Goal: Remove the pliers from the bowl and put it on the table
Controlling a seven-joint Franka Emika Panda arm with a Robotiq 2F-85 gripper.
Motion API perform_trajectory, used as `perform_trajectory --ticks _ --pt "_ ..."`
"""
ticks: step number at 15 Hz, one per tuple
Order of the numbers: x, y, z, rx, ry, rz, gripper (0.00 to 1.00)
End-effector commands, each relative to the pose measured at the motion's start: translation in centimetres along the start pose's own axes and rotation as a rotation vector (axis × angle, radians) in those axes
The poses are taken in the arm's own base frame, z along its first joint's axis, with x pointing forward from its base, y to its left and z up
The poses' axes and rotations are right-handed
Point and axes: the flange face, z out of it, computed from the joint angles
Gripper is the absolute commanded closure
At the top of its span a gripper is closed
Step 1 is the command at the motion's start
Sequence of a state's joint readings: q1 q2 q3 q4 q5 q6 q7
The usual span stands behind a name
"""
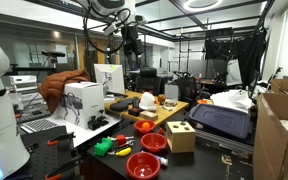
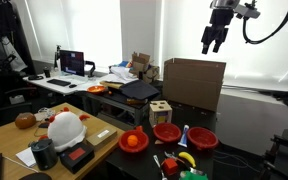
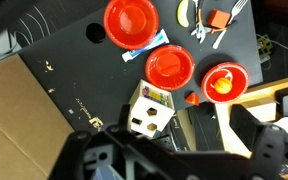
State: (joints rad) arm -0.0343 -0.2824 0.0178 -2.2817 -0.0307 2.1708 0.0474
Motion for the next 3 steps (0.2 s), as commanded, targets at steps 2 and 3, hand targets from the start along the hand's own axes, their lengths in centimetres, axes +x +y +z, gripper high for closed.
perform_trajectory --ticks 2,3 --pt "0.02 0.00 -0.06 0.000 -0.001 0.000 0.00" --pt "0.02 0.00 -0.06 0.000 -0.001 0.000 0.00"
